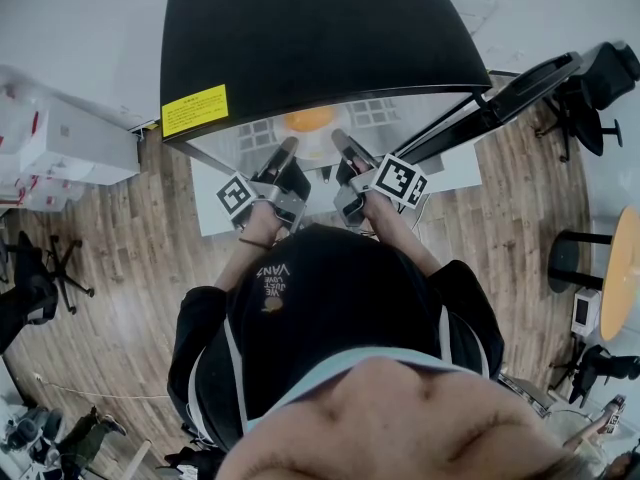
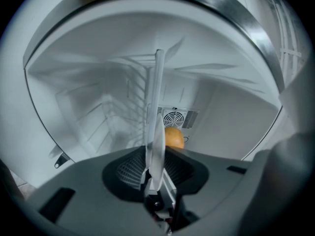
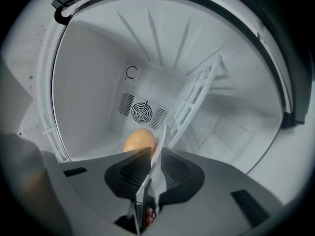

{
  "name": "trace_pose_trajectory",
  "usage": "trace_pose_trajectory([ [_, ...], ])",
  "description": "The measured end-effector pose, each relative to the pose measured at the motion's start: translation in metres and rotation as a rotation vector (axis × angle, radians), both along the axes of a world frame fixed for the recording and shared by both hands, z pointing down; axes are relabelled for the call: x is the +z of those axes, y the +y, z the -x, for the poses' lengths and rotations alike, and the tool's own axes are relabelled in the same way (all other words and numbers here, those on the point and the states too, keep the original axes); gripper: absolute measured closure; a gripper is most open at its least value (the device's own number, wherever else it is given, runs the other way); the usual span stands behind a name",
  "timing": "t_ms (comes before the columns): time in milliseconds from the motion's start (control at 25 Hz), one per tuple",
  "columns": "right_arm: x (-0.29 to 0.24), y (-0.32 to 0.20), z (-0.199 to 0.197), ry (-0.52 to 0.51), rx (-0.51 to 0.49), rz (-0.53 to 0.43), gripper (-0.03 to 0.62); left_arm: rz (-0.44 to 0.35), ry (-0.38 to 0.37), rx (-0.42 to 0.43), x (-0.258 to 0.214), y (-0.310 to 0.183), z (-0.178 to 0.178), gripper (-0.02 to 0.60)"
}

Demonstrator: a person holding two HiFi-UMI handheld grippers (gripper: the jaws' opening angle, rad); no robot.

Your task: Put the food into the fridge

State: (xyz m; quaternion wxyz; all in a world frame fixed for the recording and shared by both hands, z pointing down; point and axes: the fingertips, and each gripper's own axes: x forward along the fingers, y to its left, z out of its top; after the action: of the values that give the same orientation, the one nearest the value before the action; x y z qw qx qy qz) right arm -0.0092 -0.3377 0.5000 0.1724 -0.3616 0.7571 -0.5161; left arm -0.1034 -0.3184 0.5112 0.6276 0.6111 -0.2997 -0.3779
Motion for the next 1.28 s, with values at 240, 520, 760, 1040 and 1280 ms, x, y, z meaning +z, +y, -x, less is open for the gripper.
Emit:
trace_pose_trajectory([
  [240,0.001,-0.002,-0.001,-0.001,0.008,0.000,0.543,-0.010,-0.019,-0.004,0.001,0.001,0.002,0.492],
  [520,-0.001,0.000,-0.005,0.006,0.021,-0.017,0.541,-0.036,-0.059,-0.021,0.000,0.004,0.005,0.491],
  [760,-0.012,0.003,-0.001,0.004,-0.006,-0.060,0.430,-0.046,-0.061,-0.030,-0.001,0.008,0.006,0.489],
  [1040,-0.014,0.007,-0.006,0.025,0.004,-0.078,0.418,-0.044,-0.080,-0.046,0.001,0.015,0.009,0.488],
  [1280,-0.015,0.012,-0.014,0.100,0.015,-0.121,0.418,-0.121,-0.198,-0.080,-0.010,0.020,0.014,0.488],
])
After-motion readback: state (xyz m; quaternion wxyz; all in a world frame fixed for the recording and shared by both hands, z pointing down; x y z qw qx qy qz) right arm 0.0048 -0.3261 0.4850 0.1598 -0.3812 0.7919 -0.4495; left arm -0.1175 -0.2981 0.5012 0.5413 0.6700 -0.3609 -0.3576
